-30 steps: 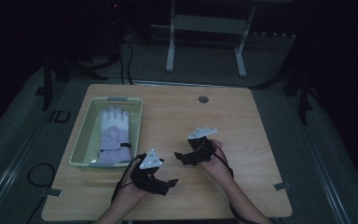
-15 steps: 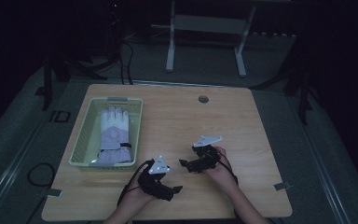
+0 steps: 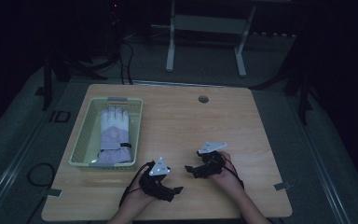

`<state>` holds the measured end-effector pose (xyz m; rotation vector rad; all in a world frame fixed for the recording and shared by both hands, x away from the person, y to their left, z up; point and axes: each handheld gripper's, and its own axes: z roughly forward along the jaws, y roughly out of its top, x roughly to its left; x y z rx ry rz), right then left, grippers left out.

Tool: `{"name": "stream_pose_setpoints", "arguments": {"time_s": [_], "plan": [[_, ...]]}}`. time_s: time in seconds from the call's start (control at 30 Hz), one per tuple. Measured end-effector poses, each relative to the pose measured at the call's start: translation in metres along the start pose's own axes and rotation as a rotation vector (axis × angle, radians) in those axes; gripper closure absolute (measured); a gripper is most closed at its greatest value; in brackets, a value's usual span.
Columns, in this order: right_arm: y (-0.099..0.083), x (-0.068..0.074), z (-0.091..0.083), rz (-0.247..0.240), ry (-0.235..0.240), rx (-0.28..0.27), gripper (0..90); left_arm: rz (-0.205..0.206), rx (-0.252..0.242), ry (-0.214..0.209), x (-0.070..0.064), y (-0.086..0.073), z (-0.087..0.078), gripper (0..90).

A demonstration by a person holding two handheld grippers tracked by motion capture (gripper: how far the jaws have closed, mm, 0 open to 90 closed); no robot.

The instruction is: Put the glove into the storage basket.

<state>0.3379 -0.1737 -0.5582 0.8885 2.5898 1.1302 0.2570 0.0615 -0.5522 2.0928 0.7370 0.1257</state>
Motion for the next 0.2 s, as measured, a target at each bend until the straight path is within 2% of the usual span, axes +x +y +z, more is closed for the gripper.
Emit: {"name": "stream_pose_setpoints", "arguments": {"time_s": [0.2], "plan": [[-0.0017, -0.0013, -0.0011, 0.003, 0.007, -0.008, 17.0, -0.005, 0.007, -0.011, -0.0004, -0.0031, 0.0038, 12.9]]}}
